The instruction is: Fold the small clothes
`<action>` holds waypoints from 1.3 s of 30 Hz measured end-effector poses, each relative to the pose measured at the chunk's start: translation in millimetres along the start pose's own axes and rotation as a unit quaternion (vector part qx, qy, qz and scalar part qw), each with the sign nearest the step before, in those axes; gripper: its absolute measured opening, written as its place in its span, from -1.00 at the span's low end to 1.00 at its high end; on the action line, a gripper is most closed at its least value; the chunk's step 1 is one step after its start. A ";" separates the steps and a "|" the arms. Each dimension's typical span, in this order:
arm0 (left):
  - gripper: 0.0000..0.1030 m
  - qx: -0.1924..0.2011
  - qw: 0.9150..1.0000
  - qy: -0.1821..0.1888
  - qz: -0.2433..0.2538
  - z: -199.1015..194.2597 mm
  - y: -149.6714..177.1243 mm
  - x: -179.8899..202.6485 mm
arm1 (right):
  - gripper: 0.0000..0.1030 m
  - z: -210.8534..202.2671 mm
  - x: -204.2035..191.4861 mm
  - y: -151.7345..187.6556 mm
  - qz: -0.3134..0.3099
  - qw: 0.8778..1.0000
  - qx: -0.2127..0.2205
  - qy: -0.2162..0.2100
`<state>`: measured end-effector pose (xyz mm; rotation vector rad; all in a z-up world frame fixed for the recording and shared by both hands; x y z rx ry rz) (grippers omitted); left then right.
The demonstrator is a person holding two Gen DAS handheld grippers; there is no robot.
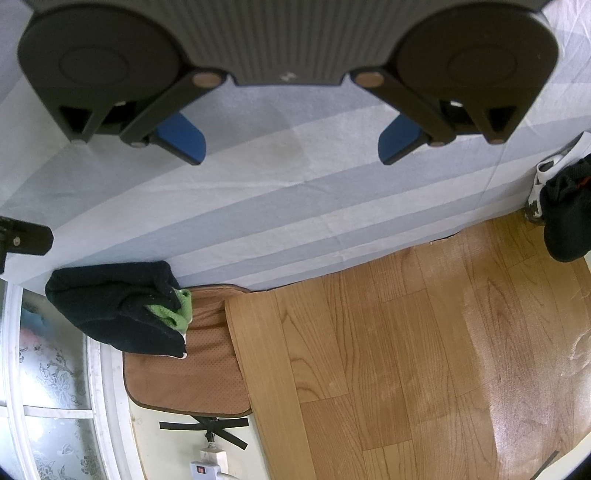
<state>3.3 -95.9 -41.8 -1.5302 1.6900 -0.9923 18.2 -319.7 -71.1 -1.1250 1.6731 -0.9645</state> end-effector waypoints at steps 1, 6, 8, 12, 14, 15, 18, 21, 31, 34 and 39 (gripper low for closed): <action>1.00 0.000 1.000 0.000 0.000 0.0 0.0 -0.1 | 1.00 -0.1 0.0 0.1 0.000 1.000 0.000 0.000; 1.00 0.000 1.000 0.000 0.000 0.0 -0.1 -0.2 | 1.00 0.2 0.2 0.0 0.000 1.000 0.000 0.000; 1.00 0.000 1.000 0.000 0.000 0.0 -0.1 -0.2 | 1.00 0.5 0.2 0.0 0.000 1.000 -0.001 0.000; 1.00 0.000 1.000 0.000 0.000 0.0 -0.2 -0.1 | 1.00 1.0 0.8 0.3 0.001 1.000 -0.002 0.002; 1.00 0.000 1.000 0.000 0.000 0.0 -0.1 -0.1 | 1.00 0.8 0.5 0.7 0.000 1.000 -0.003 0.002; 1.00 -0.001 1.000 0.000 0.000 -0.1 0.1 -0.1 | 1.00 1.3 0.5 0.5 0.000 1.000 -0.004 0.002; 1.00 -0.001 1.000 0.000 0.000 -0.1 0.0 -0.1 | 1.00 1.6 0.2 0.8 0.000 1.000 -0.006 0.003; 1.00 -0.001 1.000 0.000 0.000 -0.1 0.3 -0.4 | 1.00 1.8 0.0 0.7 -0.001 1.000 -0.007 0.003; 1.00 -0.001 1.000 0.001 0.000 -0.2 1.0 -2.3 | 1.00 2.0 -0.2 -0.3 0.000 1.000 -0.004 0.003; 1.00 0.000 1.000 0.001 0.001 -0.4 1.4 -3.2 | 1.00 2.0 -0.2 -0.2 0.001 1.000 -0.004 0.003; 1.00 0.009 1.000 0.009 0.003 -2.7 1.3 -4.5 | 1.00 2.1 -0.1 -0.3 0.000 1.000 -0.004 0.003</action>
Point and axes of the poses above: each gripper's, at about its wrist camera, not at the fingertips, and z roughly the way its jaws point, x to its right, y to its underside, the point moved 10 cm from there along z, roughly the way its jaws point, and after that the axes turned 15 degrees about -z, right-handed, at the moved point
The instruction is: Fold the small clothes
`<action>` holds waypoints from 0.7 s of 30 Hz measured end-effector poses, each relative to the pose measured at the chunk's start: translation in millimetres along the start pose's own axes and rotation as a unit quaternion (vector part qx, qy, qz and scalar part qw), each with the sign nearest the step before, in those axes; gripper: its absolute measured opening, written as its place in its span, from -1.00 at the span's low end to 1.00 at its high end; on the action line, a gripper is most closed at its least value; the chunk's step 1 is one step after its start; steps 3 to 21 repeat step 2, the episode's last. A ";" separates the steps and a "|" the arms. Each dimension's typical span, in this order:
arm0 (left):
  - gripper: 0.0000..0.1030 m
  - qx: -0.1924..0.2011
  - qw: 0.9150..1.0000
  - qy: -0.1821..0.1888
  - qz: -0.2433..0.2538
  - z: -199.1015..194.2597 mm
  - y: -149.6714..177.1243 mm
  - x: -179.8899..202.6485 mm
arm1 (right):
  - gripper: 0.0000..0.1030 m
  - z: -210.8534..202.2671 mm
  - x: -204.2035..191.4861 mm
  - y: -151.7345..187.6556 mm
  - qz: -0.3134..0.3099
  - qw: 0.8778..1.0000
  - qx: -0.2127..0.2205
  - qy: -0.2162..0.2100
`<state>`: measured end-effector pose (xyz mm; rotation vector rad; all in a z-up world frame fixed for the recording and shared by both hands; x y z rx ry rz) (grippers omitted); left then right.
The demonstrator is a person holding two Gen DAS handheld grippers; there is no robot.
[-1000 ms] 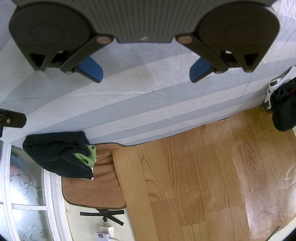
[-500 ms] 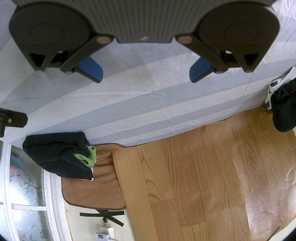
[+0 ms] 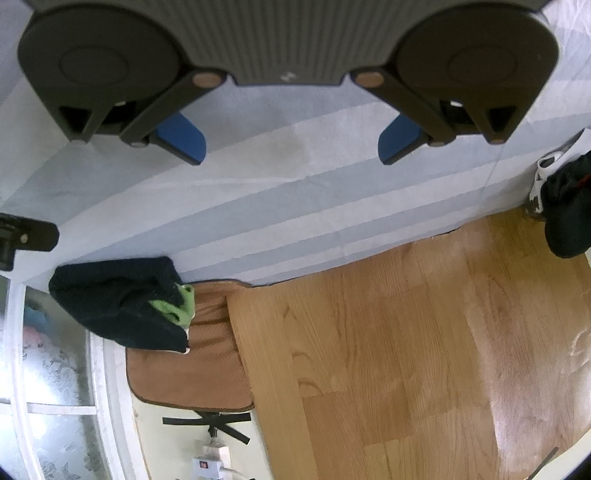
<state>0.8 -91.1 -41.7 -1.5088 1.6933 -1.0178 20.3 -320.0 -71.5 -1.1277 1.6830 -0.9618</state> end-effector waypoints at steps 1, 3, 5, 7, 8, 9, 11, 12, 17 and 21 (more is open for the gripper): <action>1.00 -0.001 1.000 0.000 0.001 -0.2 0.1 -0.1 | 1.00 0.0 0.0 0.0 0.000 1.000 0.000 0.000; 1.00 -0.002 1.000 0.001 0.001 -0.2 -0.2 -0.1 | 1.00 0.0 0.0 0.0 0.000 1.000 0.000 0.000; 1.00 -0.002 1.000 0.001 0.001 -0.2 -0.2 -0.1 | 1.00 0.0 0.0 0.0 0.000 1.000 0.000 0.000; 1.00 -0.002 1.000 0.001 0.001 -0.2 -0.2 -0.1 | 1.00 0.0 0.0 0.0 0.000 1.000 0.000 0.000; 1.00 -0.002 1.000 0.001 0.001 -0.2 -0.2 -0.1 | 1.00 0.0 0.0 0.0 0.000 1.000 0.000 0.000; 1.00 -0.002 1.000 0.001 0.001 -0.2 -0.2 -0.1 | 1.00 0.0 0.0 0.0 0.000 1.000 0.000 0.000; 1.00 -0.002 1.000 0.001 0.001 -0.2 -0.2 -0.1 | 1.00 0.0 0.0 0.0 0.000 1.000 0.000 0.000; 1.00 -0.002 1.000 0.001 0.001 -0.2 -0.2 -0.1 | 1.00 0.0 0.0 0.0 0.000 1.000 0.000 0.000; 1.00 -0.002 1.000 0.001 0.001 -0.2 -0.2 -0.1 | 1.00 0.0 0.0 0.0 0.000 1.000 0.000 0.000; 1.00 -0.002 1.000 0.001 0.001 -0.2 -0.2 -0.1 | 1.00 0.0 0.0 0.0 0.000 1.000 0.000 0.000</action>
Point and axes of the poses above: each gripper's, at about its wrist camera, not at the fingertips, and z roughly the way its jaws point, x to its right, y to its underside, the point moved 10 cm from there along z, roughly the way its jaws point, and after that the axes turned 15 degrees about -z, right-handed, at the moved point
